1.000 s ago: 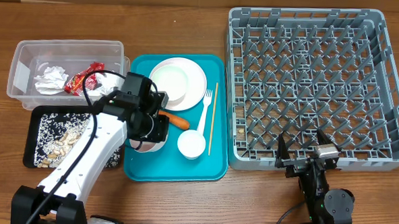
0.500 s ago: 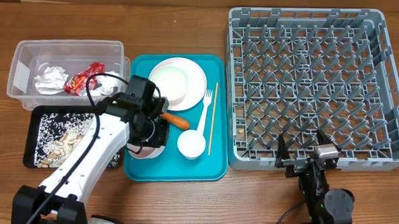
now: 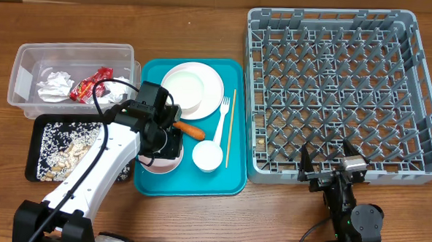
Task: Sort waste into correct bins and load items into the dishwasher
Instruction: 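Carry the empty bowl back and set it on the teal tray, then move the left gripper to the carrot and grasp it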
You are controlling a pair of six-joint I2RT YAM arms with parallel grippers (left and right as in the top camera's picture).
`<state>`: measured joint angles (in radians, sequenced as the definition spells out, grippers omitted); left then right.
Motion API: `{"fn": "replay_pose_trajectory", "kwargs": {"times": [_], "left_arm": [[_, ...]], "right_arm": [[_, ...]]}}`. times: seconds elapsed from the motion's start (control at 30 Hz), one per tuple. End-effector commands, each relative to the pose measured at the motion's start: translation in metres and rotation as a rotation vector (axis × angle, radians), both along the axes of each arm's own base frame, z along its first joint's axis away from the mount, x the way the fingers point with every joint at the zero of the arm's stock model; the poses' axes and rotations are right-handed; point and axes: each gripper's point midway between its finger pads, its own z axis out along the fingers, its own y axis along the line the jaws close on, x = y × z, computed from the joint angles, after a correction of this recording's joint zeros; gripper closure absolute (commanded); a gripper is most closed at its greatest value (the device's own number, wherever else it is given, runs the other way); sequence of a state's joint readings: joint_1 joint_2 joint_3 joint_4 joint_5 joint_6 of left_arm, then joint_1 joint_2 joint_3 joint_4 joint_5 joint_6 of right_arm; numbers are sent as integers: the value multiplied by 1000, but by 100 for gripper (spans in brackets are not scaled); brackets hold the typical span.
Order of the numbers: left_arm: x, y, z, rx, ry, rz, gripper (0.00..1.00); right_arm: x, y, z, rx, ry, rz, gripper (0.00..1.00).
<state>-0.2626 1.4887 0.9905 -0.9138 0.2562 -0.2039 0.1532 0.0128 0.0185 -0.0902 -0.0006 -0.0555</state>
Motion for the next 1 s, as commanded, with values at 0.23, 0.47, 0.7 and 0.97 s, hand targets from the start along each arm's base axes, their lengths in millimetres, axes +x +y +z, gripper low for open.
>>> {"fn": "replay_pose_trajectory", "kwargs": {"times": [0.23,0.47,0.7,0.97], "left_arm": [[9,-2,-1,14,-44,-6,18],[29,-7,22,-4,-108,6,22],[74,-20,109,-96,-237,166,23],[95,-48,148,-222,-360,122,0]], "right_arm": [[0,2,-2,4,-3,9,0],[0,2,-2,4,-3,9,0],[0,2,-2,4,-3,9,0],[0,2,-2,4,-3,9,0]]}}
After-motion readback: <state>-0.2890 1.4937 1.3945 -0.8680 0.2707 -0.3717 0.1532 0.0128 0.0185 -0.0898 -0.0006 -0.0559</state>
